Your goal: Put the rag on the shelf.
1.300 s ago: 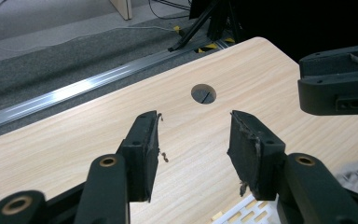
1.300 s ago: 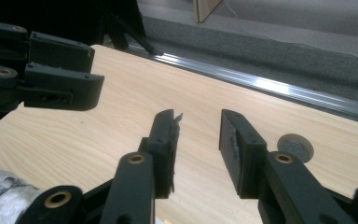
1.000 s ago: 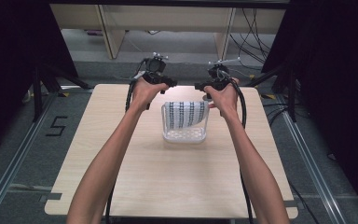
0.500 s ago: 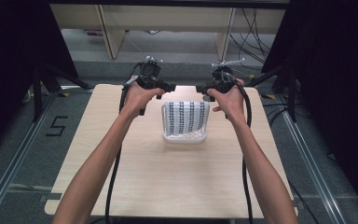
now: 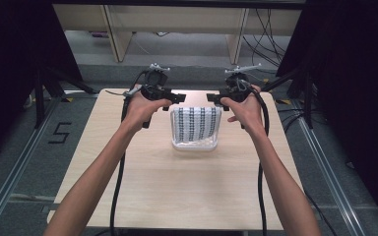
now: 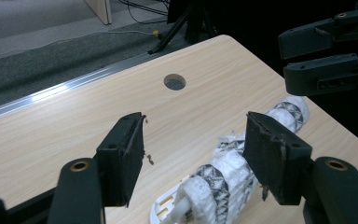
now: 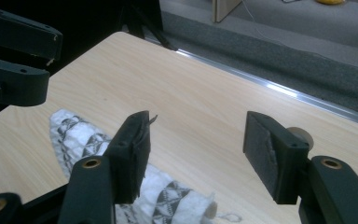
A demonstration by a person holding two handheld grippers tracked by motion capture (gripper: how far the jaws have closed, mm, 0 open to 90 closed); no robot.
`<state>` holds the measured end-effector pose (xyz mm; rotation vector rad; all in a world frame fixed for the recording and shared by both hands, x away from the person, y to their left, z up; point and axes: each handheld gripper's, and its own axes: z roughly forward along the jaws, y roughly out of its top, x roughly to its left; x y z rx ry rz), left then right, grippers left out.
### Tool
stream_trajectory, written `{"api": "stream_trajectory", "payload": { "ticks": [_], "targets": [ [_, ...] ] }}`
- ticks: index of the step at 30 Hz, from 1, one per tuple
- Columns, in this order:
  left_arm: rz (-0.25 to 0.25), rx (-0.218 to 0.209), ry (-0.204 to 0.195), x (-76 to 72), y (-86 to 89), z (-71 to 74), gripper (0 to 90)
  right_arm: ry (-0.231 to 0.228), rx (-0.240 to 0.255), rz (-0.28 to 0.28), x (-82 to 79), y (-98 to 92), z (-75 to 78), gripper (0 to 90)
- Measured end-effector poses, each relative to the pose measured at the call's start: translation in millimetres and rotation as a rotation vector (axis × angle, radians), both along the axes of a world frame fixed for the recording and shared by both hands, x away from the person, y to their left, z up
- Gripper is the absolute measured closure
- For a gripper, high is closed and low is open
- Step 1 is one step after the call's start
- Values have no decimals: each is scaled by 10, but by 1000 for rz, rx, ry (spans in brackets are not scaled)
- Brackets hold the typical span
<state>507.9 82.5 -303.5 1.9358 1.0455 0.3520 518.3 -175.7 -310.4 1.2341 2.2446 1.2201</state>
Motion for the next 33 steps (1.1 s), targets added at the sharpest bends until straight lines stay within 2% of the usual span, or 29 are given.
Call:
{"api": "stream_trajectory", "payload": {
  "ticks": [1,2,4,6,7,8,9,11,12,13,14,16,18,19,20,21,22,23,24,25,26,27,29,30,33],
  "targets": [
    [1,1,0,-10,1,0,369,-1,-11,7,-18,4,11,417],
    [1,0,-5,-32,1,0,364,2,4,7,-40,20,7,409],
    [-2,3,-4,-46,4,4,360,-11,0,16,-40,17,1,401],
    [4,-10,-9,-69,3,16,350,6,6,7,-82,39,-2,390],
    [-2,-10,-8,-74,10,24,346,-10,3,18,-82,38,-12,377],
    [-1,-13,-10,-88,16,35,343,-4,1,14,-98,41,-9,375],
    [3,-14,-14,-98,19,40,337,-29,-9,30,-89,30,-16,374],
    [3,-12,-12,-117,28,45,327,-16,2,20,-127,34,-8,369],
    [2,-8,-13,-127,31,42,323,-31,-4,24,-132,32,-10,369],
    [3,-6,-12,-135,32,38,315,-15,-2,23,-152,33,-8,367],
    [2,-5,-10,-144,33,32,311,-21,3,29,-157,35,-14,365],
    [-6,14,-8,-169,39,17,303,-19,-17,29,-184,31,-6,354],
    [-13,21,-13,-206,50,0,292,-38,-22,33,-206,30,-8,338],
    [-15,22,-13,-222,57,-7,287,-22,-14,23,-243,37,-1,331],
    [-16,17,-10,-232,61,-12,285,-38,-10,30,-243,34,-11,326],
    [-17,20,-7,-240,67,-15,282,-54,-31,41,-248,22,-6,324],
    [-18,18,-8,-255,72,-22,279,-31,-17,32,-270,31,-4,323],
    [-16,19,-9,-265,77,-23,276,-47,-19,47,-276,29,-13,322],
    [-13,11,-14,-276,77,-27,276,-29,-8,41,-300,39,-12,322],
    [-17,20,-15,-286,87,-27,275,-31,-17,45,-309,35,-12,321],
    [-14,11,-17,-303,85,-31,274,-48,-23,52,-311,34,-19,320],
    [-12,9,-19,-309,84,-32,273,-34,-13,50,-334,40,-20,318],
    [-15,8,-24,-340,90,-32,271,-41,-23,55,-347,37,-22,311],
    [-17,9,-25,-354,92,-35,270,-28,-15,49,-368,45,-21,307],
    [-18,10,-35,-397,90,-40,270,-50,-12,63,-375,34,-37,306]
  ]
}}
